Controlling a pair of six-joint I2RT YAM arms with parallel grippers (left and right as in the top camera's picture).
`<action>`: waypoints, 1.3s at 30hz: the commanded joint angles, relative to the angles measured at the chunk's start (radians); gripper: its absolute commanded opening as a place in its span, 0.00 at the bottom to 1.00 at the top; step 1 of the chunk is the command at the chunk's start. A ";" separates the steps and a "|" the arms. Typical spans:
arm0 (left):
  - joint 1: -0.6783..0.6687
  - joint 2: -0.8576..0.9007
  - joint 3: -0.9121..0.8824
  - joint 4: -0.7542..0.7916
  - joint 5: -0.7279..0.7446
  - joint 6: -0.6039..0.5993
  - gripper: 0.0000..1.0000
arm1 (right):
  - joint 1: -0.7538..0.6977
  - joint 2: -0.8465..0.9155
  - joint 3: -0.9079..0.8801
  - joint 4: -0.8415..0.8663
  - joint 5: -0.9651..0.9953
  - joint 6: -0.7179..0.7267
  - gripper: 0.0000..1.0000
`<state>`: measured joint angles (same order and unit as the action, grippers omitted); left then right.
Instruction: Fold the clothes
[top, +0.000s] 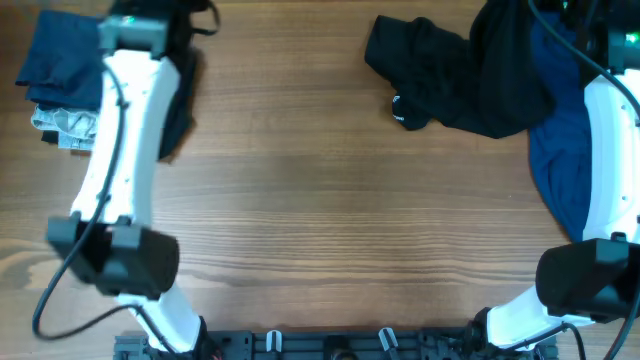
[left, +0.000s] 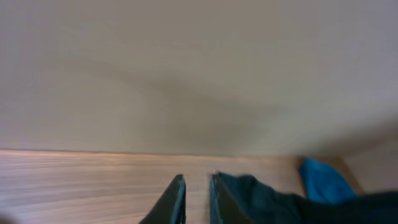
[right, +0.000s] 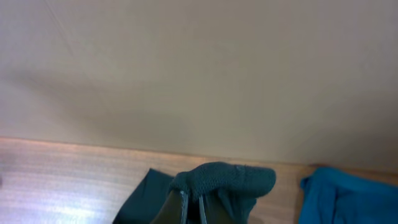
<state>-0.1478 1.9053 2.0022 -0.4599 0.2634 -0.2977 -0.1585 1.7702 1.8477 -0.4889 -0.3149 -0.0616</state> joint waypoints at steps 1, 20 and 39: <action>-0.103 0.095 0.004 0.087 0.084 0.014 0.30 | 0.000 -0.047 0.019 -0.038 -0.027 0.039 0.04; -0.475 0.434 0.004 0.327 0.053 0.109 0.79 | -0.063 -0.132 0.019 -0.193 -0.100 0.090 0.04; -0.566 0.639 0.008 0.493 -0.202 0.031 0.75 | -0.071 -0.175 0.019 -0.278 -0.127 0.076 0.04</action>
<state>-0.6857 2.5061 2.0022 0.0235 0.1444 -0.2684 -0.2279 1.6257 1.8477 -0.7570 -0.4191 0.0147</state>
